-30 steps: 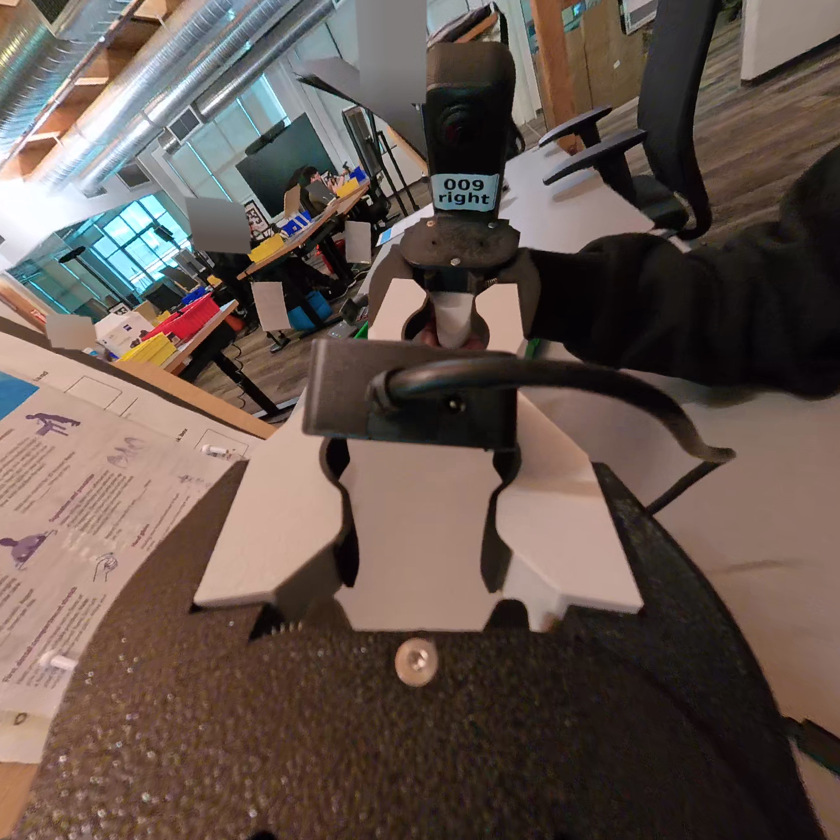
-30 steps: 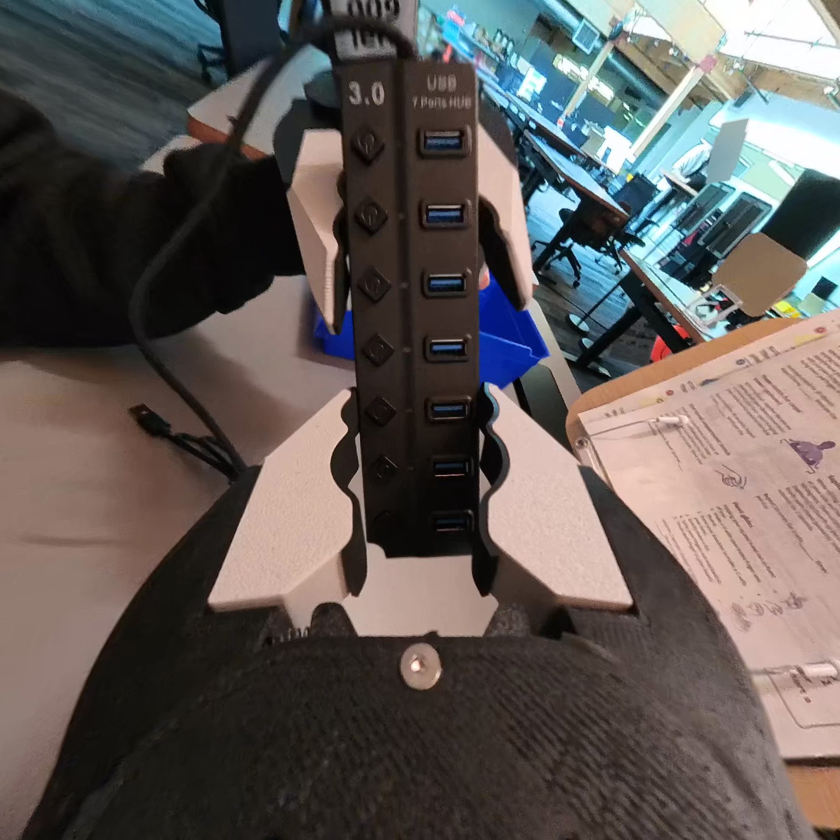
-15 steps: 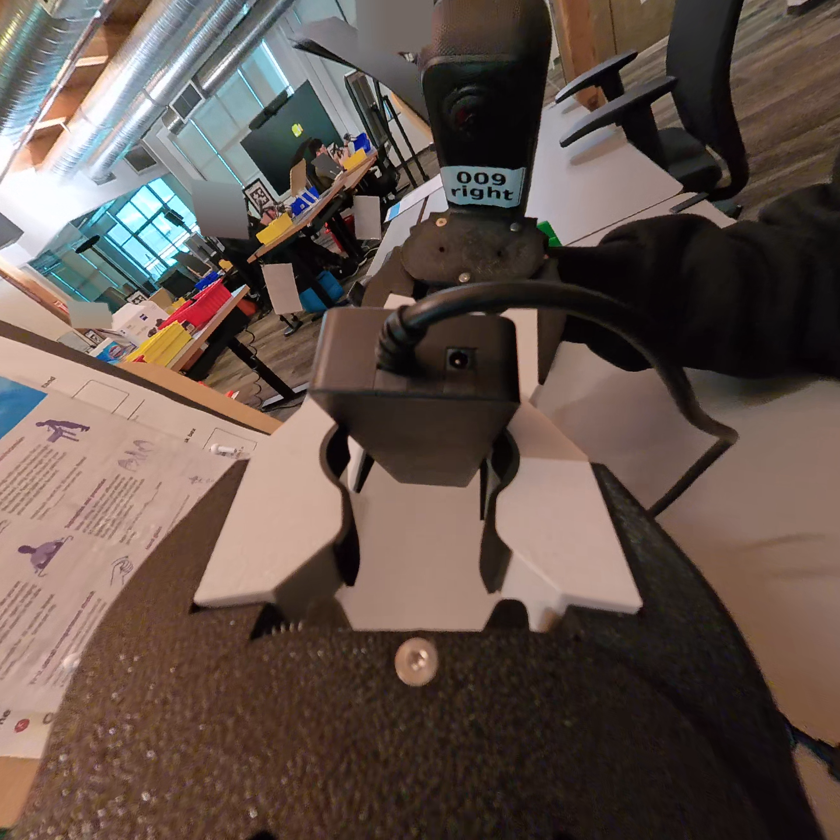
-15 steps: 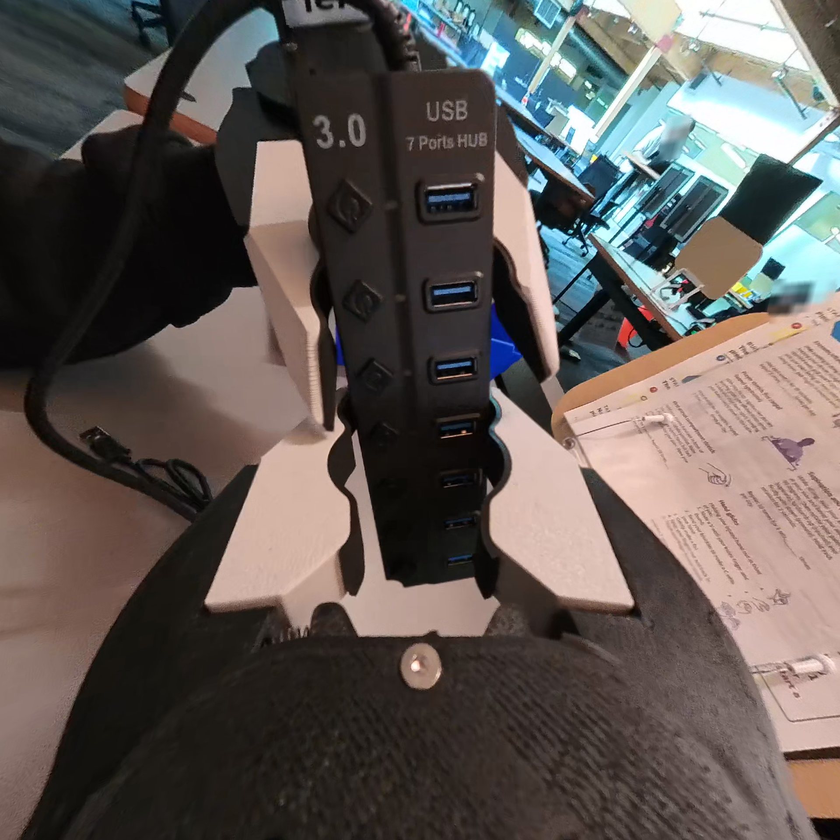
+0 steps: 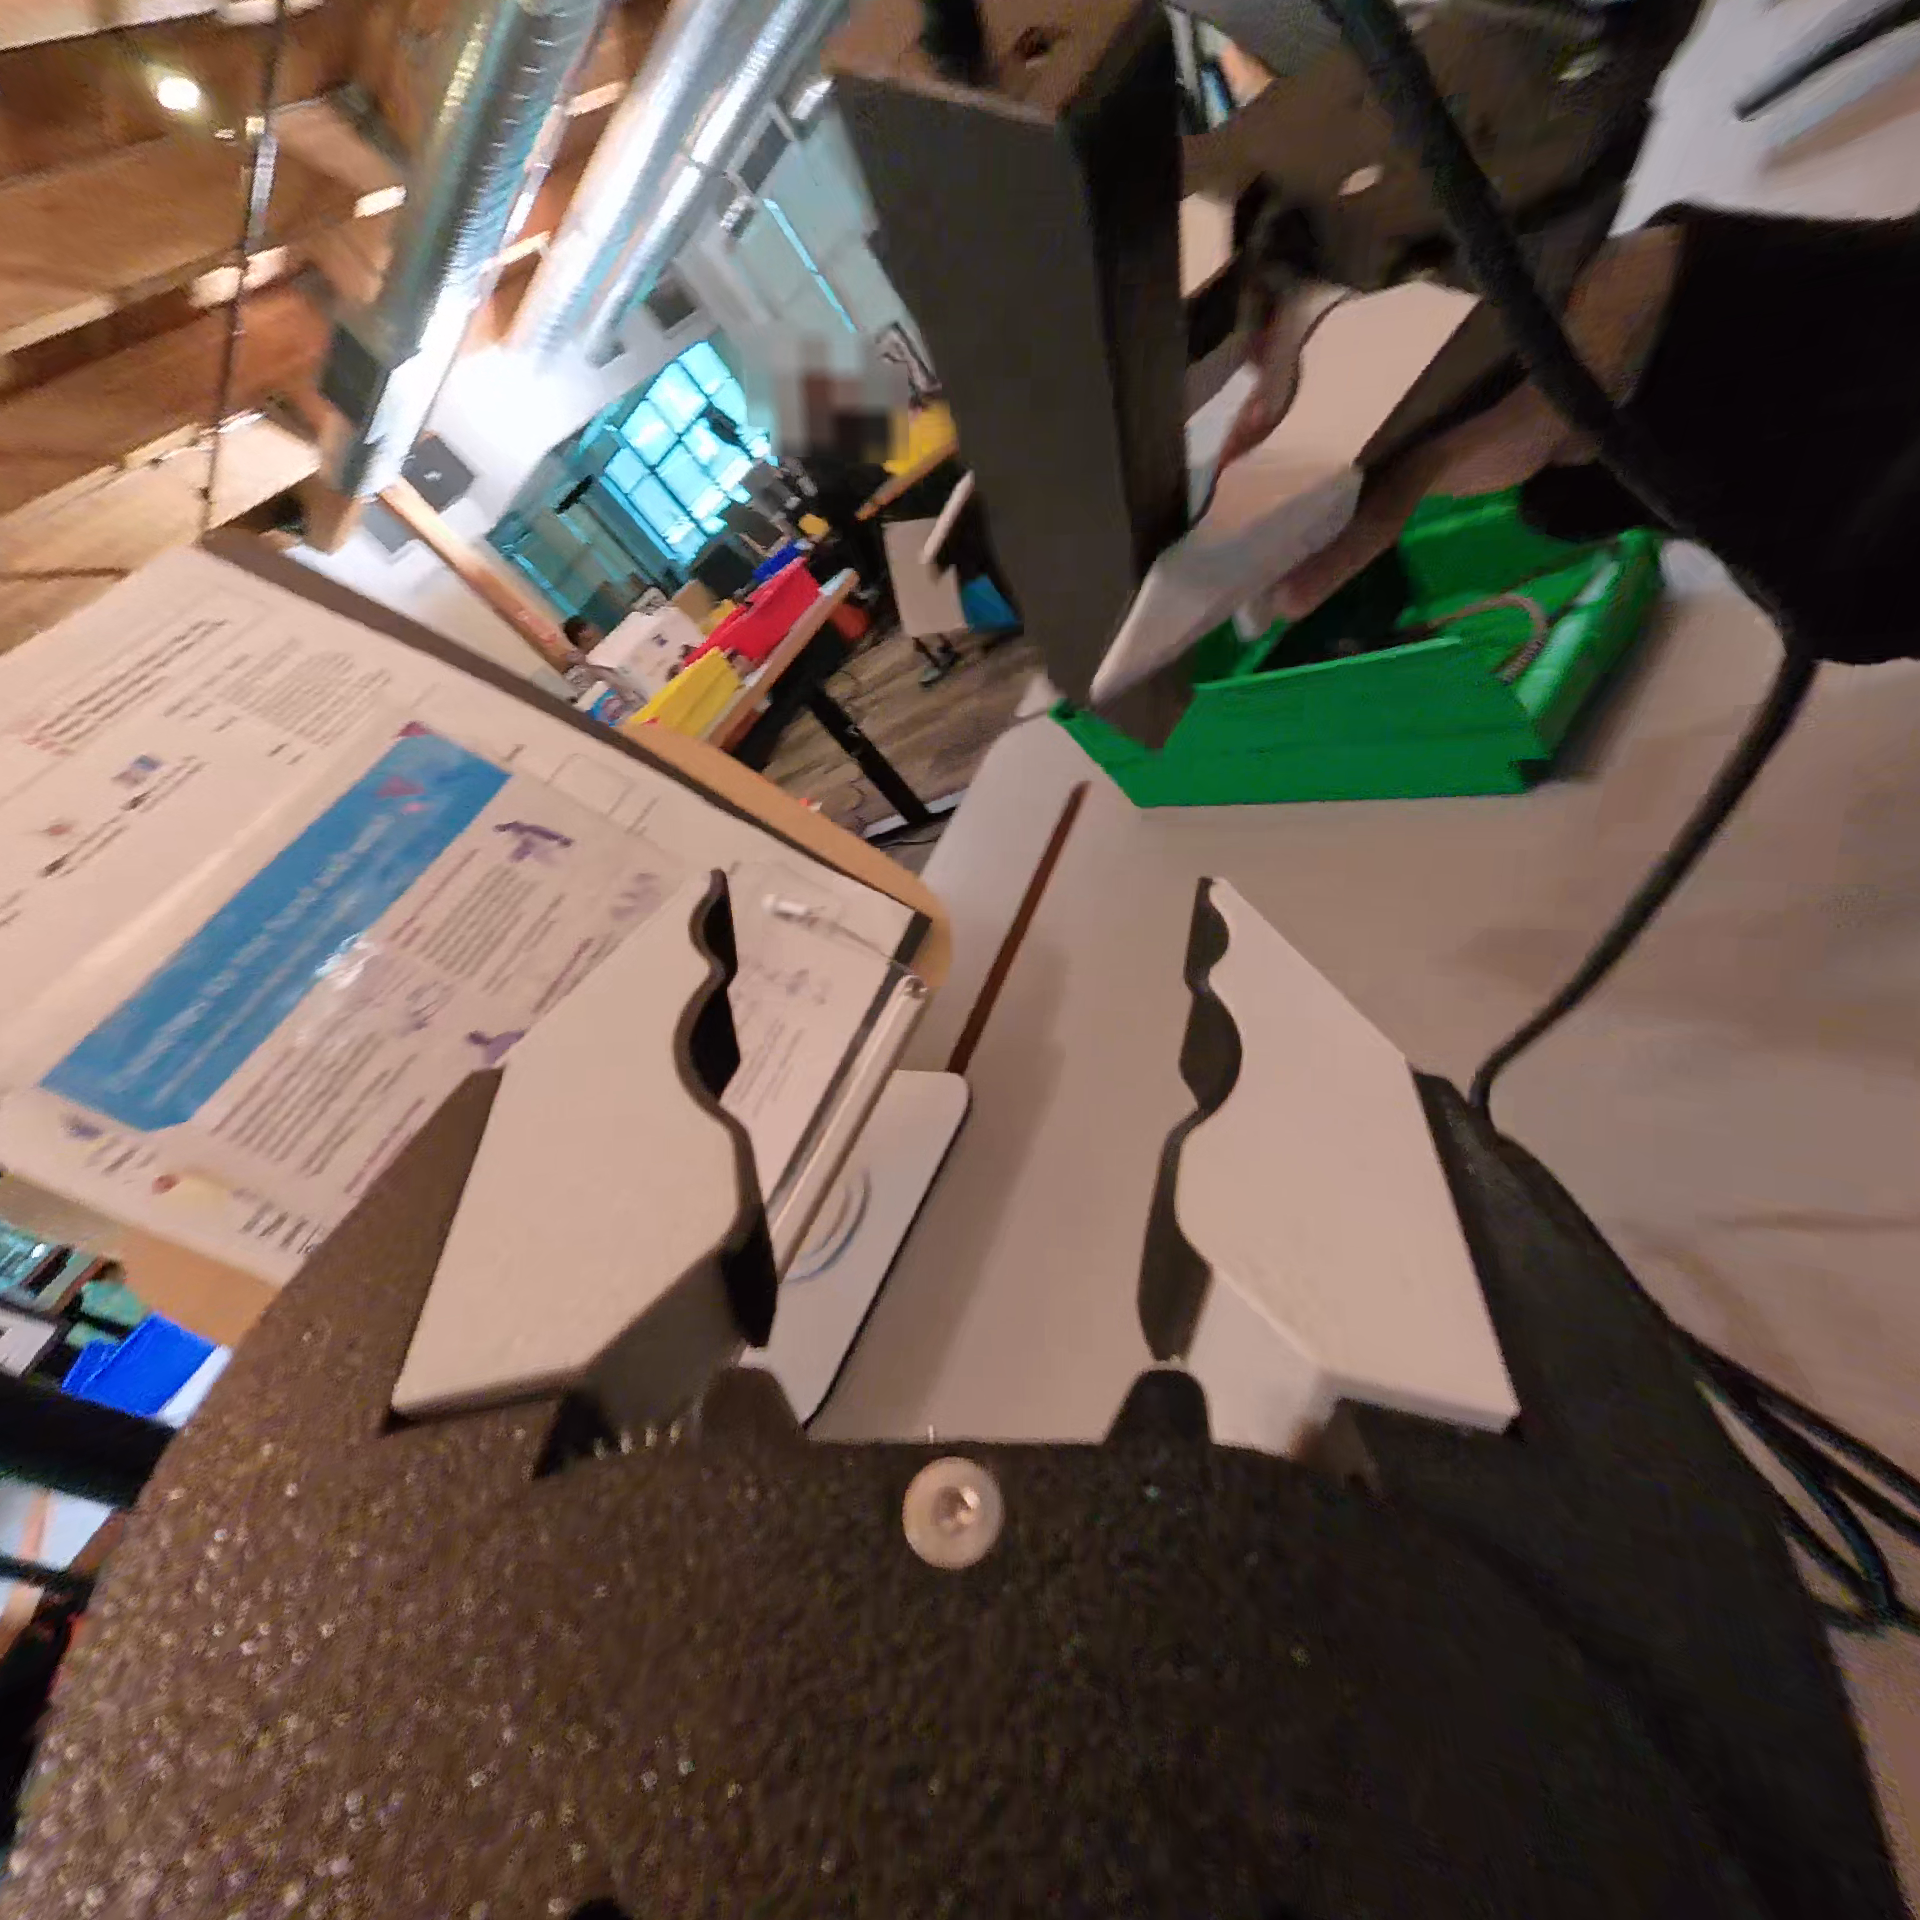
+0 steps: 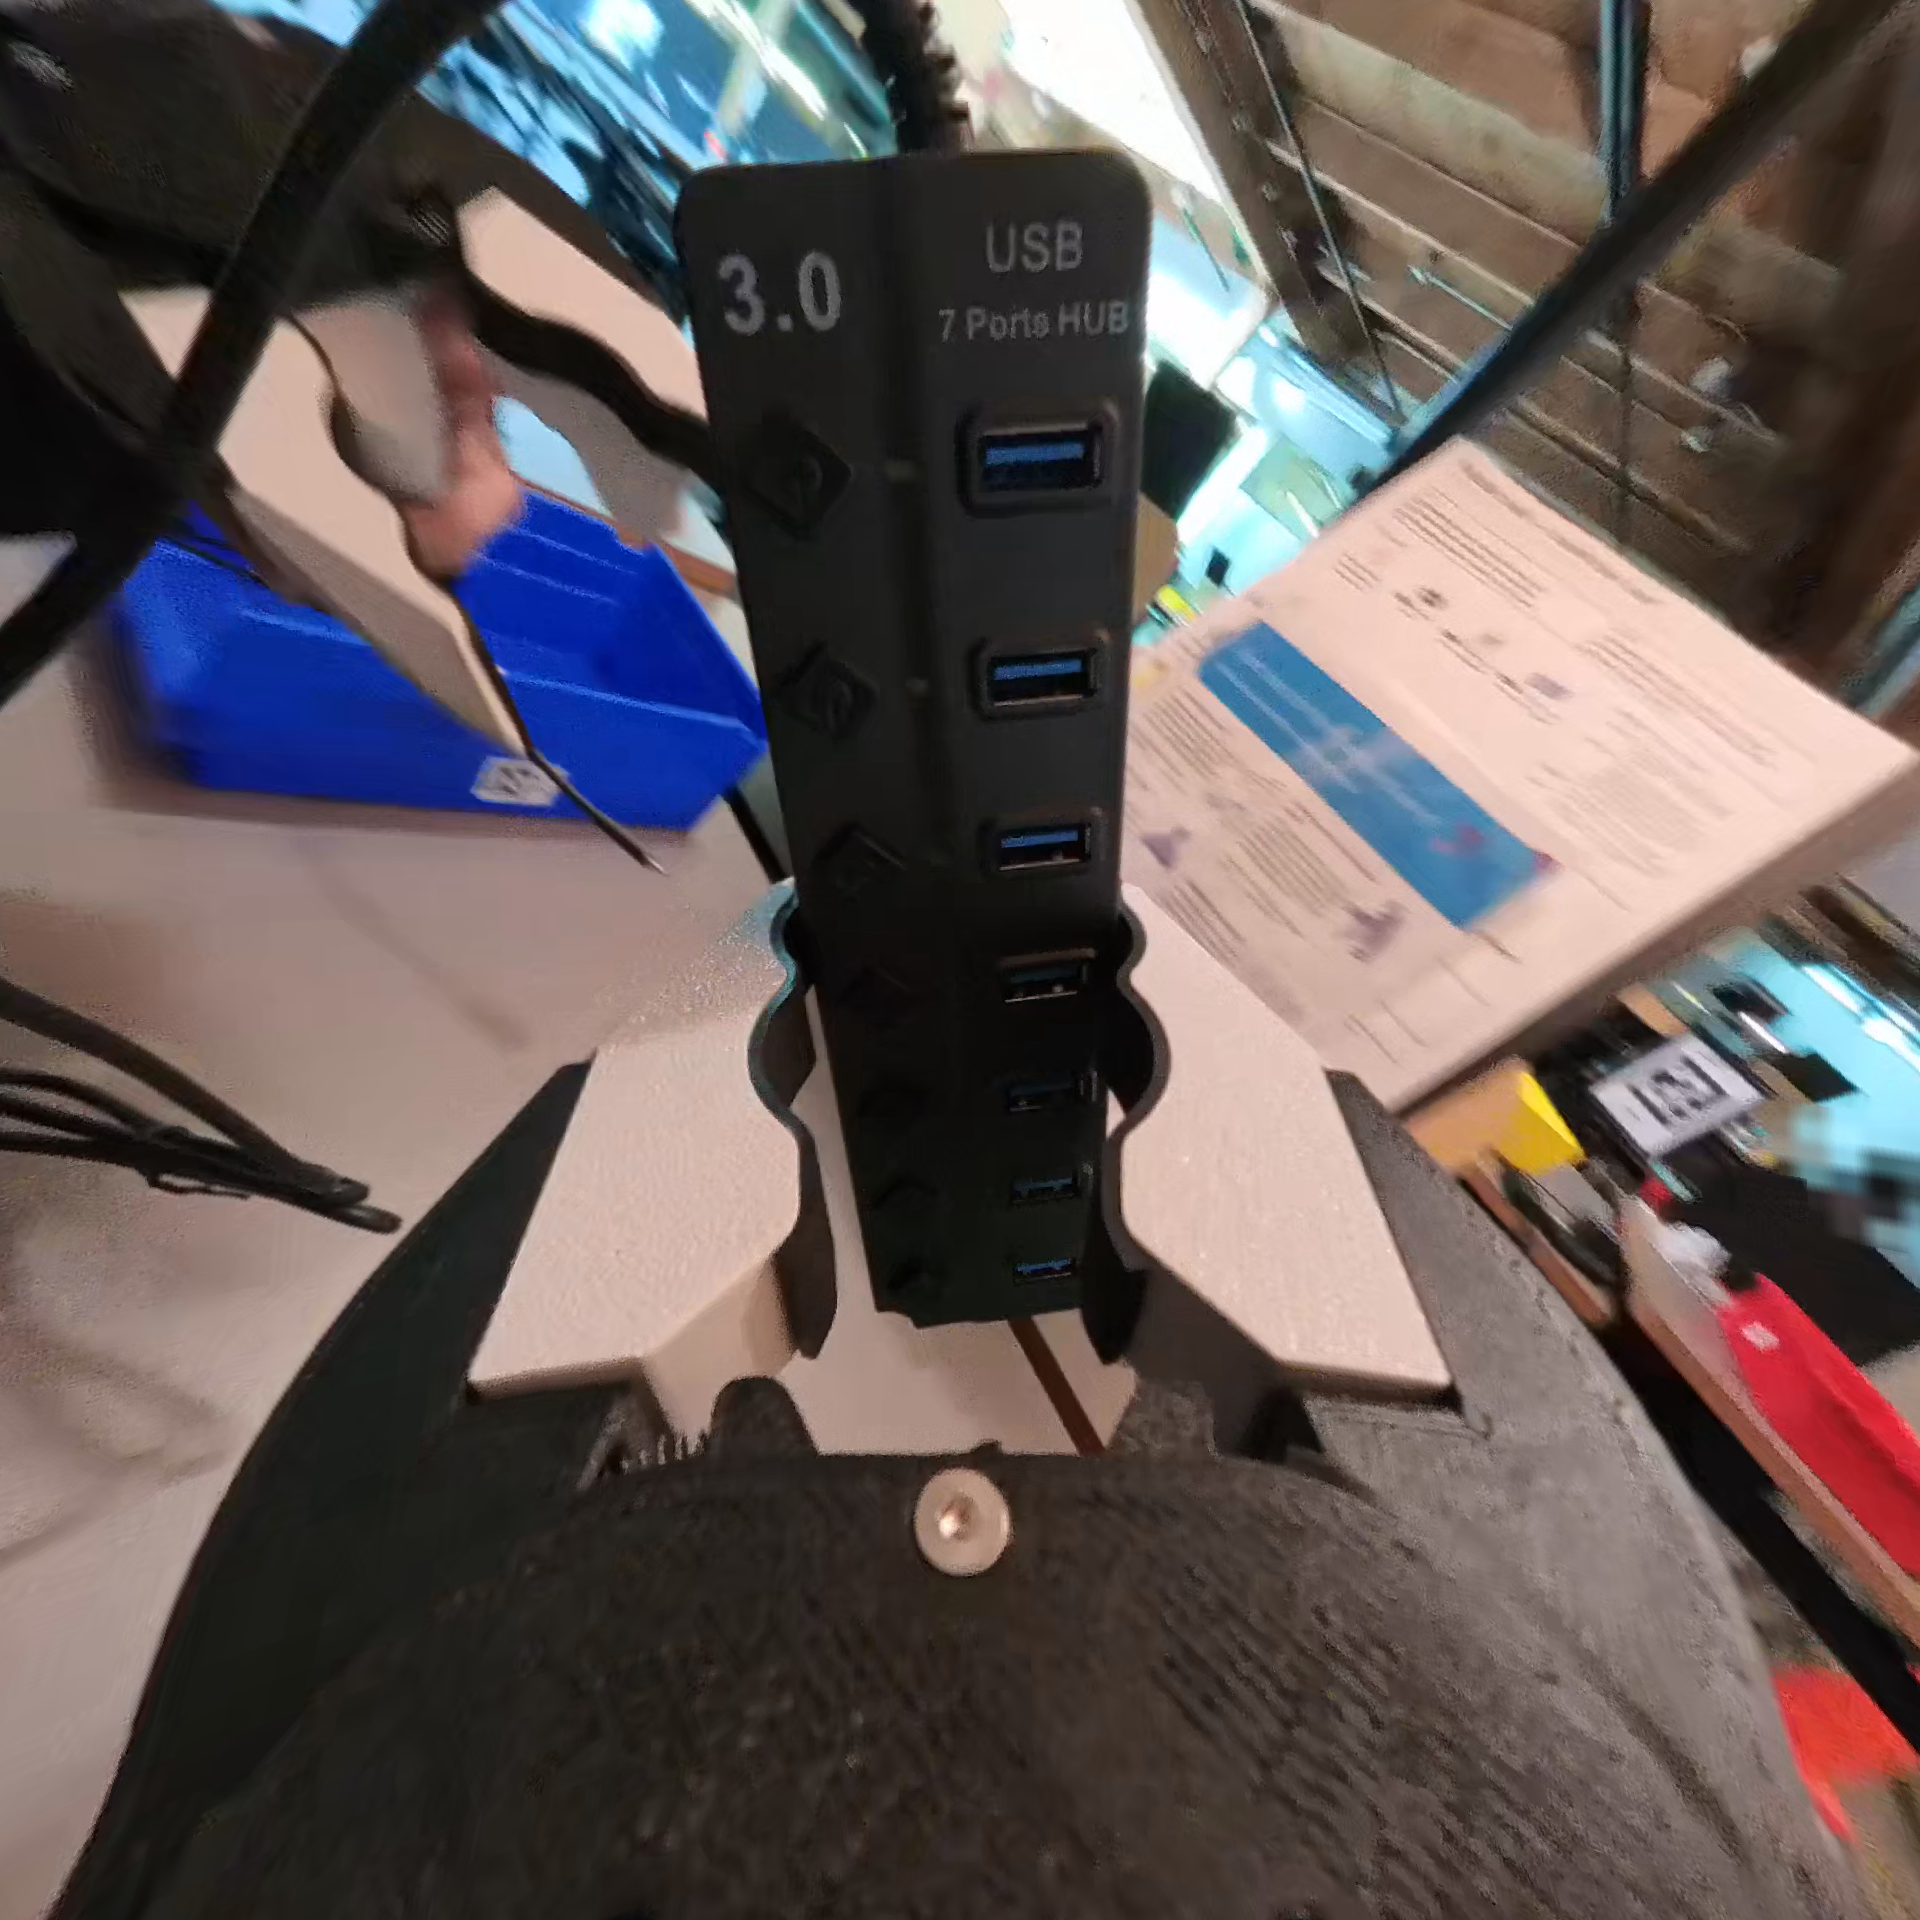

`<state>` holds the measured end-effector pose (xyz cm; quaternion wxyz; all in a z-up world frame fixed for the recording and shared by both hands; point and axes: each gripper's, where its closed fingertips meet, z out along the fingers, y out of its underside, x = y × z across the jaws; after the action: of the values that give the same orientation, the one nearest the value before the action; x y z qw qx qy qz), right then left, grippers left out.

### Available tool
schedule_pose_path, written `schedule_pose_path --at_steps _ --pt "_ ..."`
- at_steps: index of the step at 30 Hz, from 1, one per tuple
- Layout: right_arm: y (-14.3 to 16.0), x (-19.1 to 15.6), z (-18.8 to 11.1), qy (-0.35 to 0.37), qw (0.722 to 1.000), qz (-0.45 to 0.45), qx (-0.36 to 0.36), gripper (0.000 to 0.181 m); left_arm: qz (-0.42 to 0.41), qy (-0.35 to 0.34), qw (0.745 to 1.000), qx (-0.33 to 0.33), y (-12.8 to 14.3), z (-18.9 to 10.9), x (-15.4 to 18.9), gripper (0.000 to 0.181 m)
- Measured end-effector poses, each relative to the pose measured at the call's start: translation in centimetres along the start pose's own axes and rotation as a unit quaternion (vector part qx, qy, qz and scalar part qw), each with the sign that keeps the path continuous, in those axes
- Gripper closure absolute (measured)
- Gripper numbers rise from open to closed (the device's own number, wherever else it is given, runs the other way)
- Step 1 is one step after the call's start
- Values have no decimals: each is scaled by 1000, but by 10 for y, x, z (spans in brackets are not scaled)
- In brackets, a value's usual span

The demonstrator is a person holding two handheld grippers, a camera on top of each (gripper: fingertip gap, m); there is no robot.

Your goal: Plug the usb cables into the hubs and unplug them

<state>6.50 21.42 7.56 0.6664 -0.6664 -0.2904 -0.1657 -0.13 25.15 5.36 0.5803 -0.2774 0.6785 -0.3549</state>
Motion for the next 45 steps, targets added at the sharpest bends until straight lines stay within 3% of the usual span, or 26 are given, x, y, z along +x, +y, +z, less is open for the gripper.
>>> schedule_pose_path --at_steps 4,10,13,17,24,28,32,37,41,45 --pt "9 79 -43 69 993 -23 -89 126 -57 -58 996 30 -3 -18 -32 105" --pt "-16 203 -106 158 975 -17 -157 127 -89 -67 993 37 2 -24 -41 110" --pt "7 260 -138 224 941 -40 -249 126 -80 -58 995 23 5 -22 -36 110" --pt "73 299 -179 259 881 -74 -389 126 -74 -34 996 20 5 -19 -27 110" --pt "194 257 -206 141 804 -107 -567 126 -77 -21 996 29 2 -21 -24 110" --pt "238 242 -231 69 709 -179 -679 127 -80 -19 996 27 4 -20 -23 110" --pt "269 206 -222 -18 710 -162 -685 126 -81 -18 996 26 5 -19 -23 110" --pt "307 167 -216 -108 638 -173 -743 127 -82 -9 996 20 7 -14 -18 110" --pt "337 145 -197 -127 643 -139 -743 127 -77 -5 997 16 7 -13 -16 110" --pt "364 146 -197 -118 629 -151 -753 128 -77 -7 997 12 10 -14 -17 110"
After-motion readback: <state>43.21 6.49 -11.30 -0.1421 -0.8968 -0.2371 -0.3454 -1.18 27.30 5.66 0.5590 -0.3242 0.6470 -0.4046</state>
